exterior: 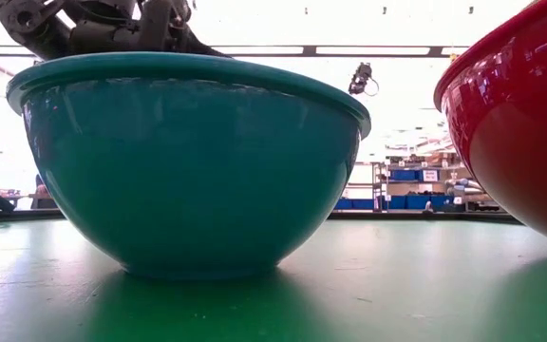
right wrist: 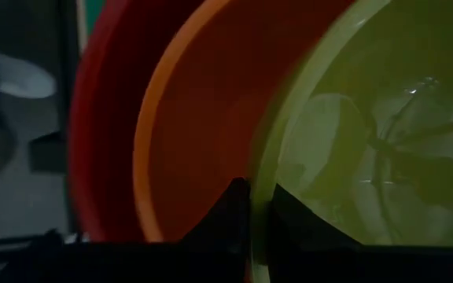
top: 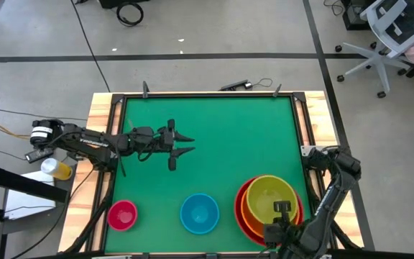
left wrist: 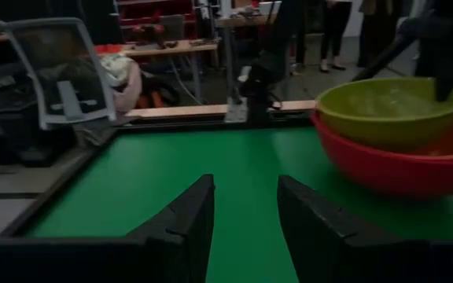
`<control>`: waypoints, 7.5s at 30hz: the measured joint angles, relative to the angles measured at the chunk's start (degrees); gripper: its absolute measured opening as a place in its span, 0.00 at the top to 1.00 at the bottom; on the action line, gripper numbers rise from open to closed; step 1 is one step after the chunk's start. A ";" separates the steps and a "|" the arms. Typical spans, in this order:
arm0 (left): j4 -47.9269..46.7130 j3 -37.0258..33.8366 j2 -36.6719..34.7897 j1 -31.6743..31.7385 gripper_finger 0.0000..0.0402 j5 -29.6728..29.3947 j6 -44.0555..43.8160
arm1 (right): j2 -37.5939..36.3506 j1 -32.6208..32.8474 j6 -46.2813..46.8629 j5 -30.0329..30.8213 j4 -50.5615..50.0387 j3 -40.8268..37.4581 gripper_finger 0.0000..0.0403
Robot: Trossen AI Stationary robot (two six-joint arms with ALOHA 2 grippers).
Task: Nest bowls inside each other
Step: Stack the green bowl on top of the orange bowl, then stack the blue bowl on top of the green bowl
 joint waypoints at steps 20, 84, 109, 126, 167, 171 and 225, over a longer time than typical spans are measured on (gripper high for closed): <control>-0.88 0.00 0.00 -7.65 0.64 -6.18 -4.02 | 1.25 1.12 12.88 -2.26 6.60 -0.04 0.66; -19.06 0.00 0.00 -38.32 0.64 -23.26 -30.18 | -17.39 -45.35 -49.43 7.46 78.48 -32.13 0.47; -28.31 0.00 0.37 -34.65 0.52 -27.27 -46.76 | -17.39 -52.63 -53.23 9.37 66.87 -32.09 0.47; -16.67 4.10 12.98 -33.39 0.52 -18.85 -47.86 | -17.39 -52.39 -47.92 6.36 58.11 -32.06 0.47; -31.93 13.05 21.03 -29.97 0.95 -9.96 -49.77 | -17.37 -52.35 -46.19 6.20 54.43 -32.00 0.48; -32.04 13.07 21.03 -29.99 0.96 -8.96 -48.51 | -17.37 -52.35 -46.22 6.20 54.43 -32.00 0.48; -47.76 41.07 20.94 -8.13 0.97 -13.53 -25.51 | -24.53 -45.77 -42.04 10.17 36.52 -25.07 0.40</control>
